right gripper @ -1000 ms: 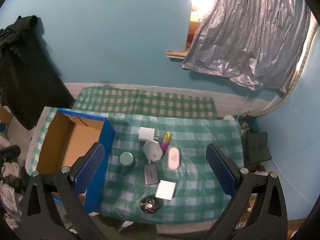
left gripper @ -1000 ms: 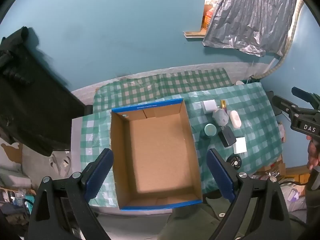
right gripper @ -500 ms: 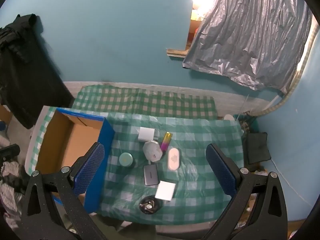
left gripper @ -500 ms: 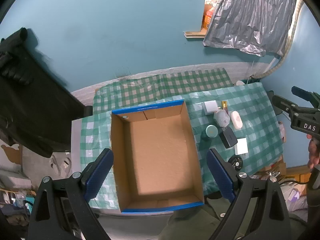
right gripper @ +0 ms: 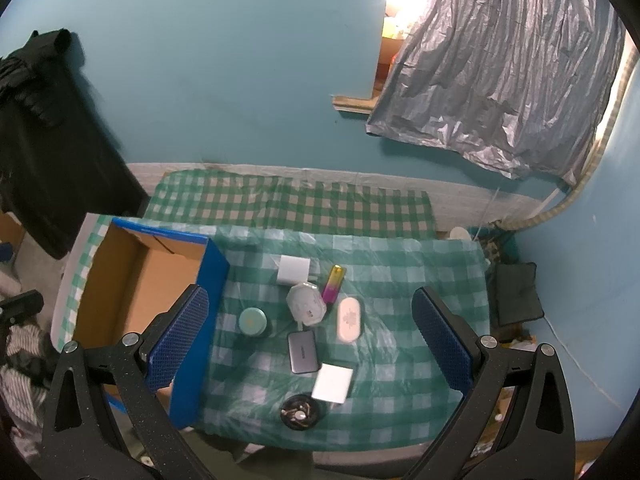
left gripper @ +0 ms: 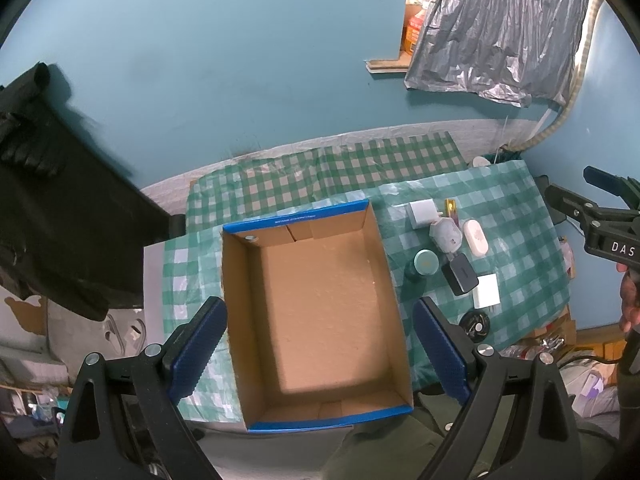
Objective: Organize rigid objects
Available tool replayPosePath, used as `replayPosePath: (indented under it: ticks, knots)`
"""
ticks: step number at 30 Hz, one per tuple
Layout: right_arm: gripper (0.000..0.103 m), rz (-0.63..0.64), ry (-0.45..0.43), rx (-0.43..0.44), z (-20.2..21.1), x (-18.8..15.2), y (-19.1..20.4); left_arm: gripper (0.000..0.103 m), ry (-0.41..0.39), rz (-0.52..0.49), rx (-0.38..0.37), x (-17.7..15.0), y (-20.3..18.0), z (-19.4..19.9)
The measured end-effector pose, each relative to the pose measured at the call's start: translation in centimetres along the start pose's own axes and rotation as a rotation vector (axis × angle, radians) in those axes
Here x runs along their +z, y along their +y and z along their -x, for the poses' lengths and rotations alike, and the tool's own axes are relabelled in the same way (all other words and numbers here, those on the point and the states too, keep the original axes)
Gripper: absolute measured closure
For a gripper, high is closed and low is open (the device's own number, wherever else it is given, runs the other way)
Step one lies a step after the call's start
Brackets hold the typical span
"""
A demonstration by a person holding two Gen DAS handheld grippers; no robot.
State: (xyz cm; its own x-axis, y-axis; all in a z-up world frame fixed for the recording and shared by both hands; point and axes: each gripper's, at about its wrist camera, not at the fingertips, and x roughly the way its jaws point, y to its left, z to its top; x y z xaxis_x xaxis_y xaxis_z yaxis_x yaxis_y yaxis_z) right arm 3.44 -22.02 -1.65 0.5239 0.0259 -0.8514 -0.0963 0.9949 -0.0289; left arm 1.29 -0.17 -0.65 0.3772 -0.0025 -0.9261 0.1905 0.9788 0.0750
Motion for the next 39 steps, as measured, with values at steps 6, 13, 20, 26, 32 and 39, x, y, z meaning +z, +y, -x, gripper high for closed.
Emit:
replayPosePath:
  ticks: [6,13,20,26,32,39]
  knots:
    - [0.002,0.005,0.002,0.001,-0.5,0.1,0.1,0.008,0.0,-0.001,-0.001,0.1,0.0,0.0]
    - [0.002,0.009,0.008,0.003,-0.4,0.1,0.2,0.008,0.006,-0.004,0.005,0.2,-0.3,-0.2]
    - [0.002,0.013,0.012,0.004,-0.5,0.2,0.4,0.008,0.006,-0.008,0.005,0.3,-0.2,-0.3]
    - [0.002,0.035,0.016,0.008,-0.7,0.4,1.2,0.008,0.009,-0.007,0.006,0.3,-0.1,-0.4]
    - [0.002,0.043,0.024,0.012,-0.7,0.6,1.4,0.008,0.011,-0.007,0.007,0.3,0.1,-0.5]
    - [0.002,0.045,0.031,0.006,-0.7,0.5,1.5,0.008,0.019,-0.007,0.012,0.1,0.4,-0.8]
